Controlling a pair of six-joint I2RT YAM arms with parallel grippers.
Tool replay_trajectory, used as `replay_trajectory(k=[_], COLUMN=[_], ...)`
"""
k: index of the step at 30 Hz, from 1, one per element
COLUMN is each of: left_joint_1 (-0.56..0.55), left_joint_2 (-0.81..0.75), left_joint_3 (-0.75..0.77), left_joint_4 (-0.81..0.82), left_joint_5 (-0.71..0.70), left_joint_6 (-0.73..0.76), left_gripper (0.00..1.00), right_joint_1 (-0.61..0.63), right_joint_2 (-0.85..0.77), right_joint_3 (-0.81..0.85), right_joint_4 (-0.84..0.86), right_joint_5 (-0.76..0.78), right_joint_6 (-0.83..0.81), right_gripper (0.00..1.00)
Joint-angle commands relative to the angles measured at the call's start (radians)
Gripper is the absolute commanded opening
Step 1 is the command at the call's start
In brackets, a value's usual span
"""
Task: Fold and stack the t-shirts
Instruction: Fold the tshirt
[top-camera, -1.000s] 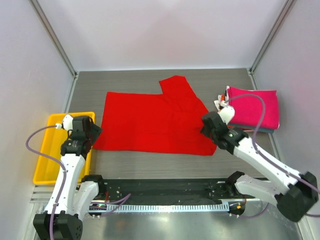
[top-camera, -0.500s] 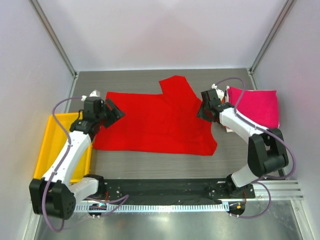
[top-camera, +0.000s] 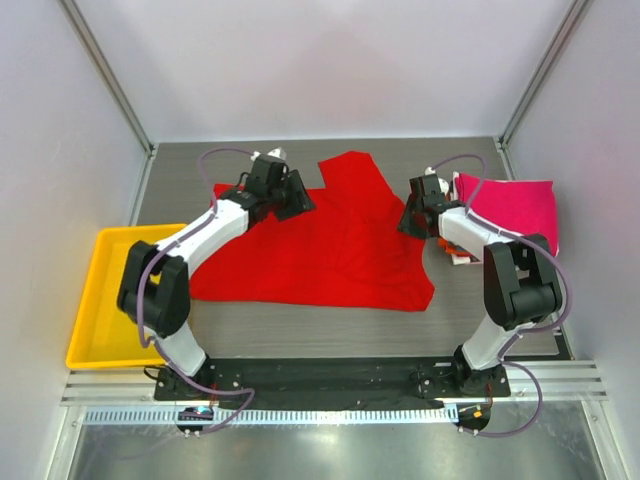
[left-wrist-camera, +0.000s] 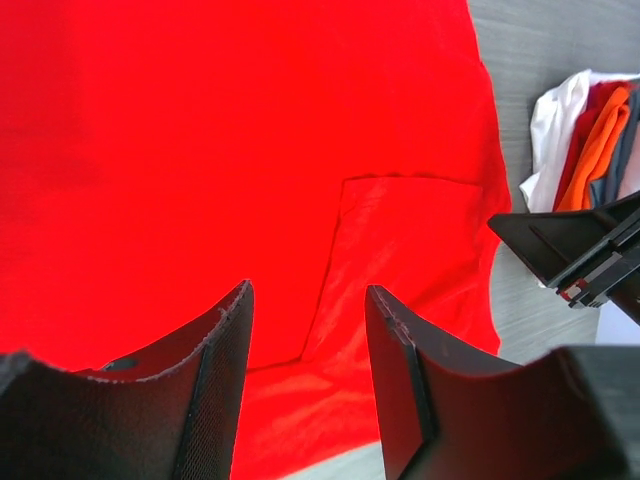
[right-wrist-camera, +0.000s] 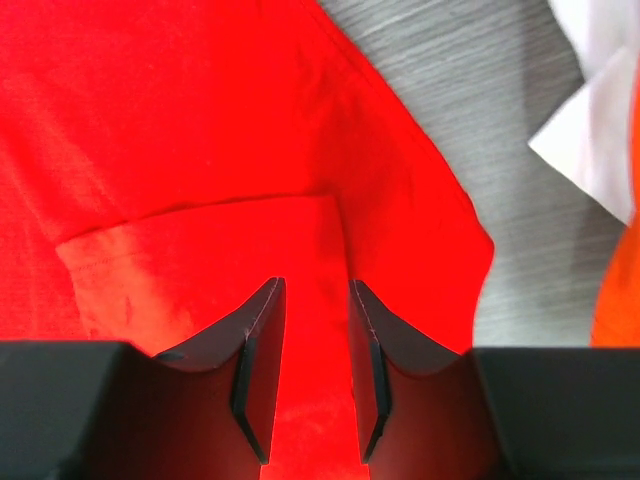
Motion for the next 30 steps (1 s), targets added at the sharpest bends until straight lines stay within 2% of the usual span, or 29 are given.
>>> replay_trajectory(k=[1,7,11,16,19,30], left_joint_1=[-0.021,-0.051,-0.063,-0.081,-0.095,-0.149], left_joint_2=[0.067,0.225,0.309,0.372,0.406,0.512], left_joint_3=[0.074,0.170,0.232,0.281,0.310,0.419], left_joint_4=[0.057,0.082,0.088,0.086,0.073,-0.025], left_joint_5=[0.001,0.063,0.097,0.100,0.101,0.038], left_joint_6=[0.024,0.053,0.046,0.047,0.049,0.036], left_gripper=[0.49,0.43,0.35,0.35,0.36,0.34], right_joint_1=[-0.014,-0.027,-0.027,-0.028,-0.027,-0.027], right_joint_2=[0.036,0.099,0.149,0.156,0.128,0.080], right_joint_3=[0.038,0.059,0.073,0.068,0.044,0.013], right_joint_4=[0.068,0.105,0.124,0.137,0.159,0.194], right_joint_5=[-0.032,-0.046,-0.046,-0.023,0.002,-0.023], right_joint_6=[-0.029,-0.043,-0.041,-0.037,-0.040,-0.041], right_gripper=[0.37,0.37,0.35,0.33,0.26,0.26])
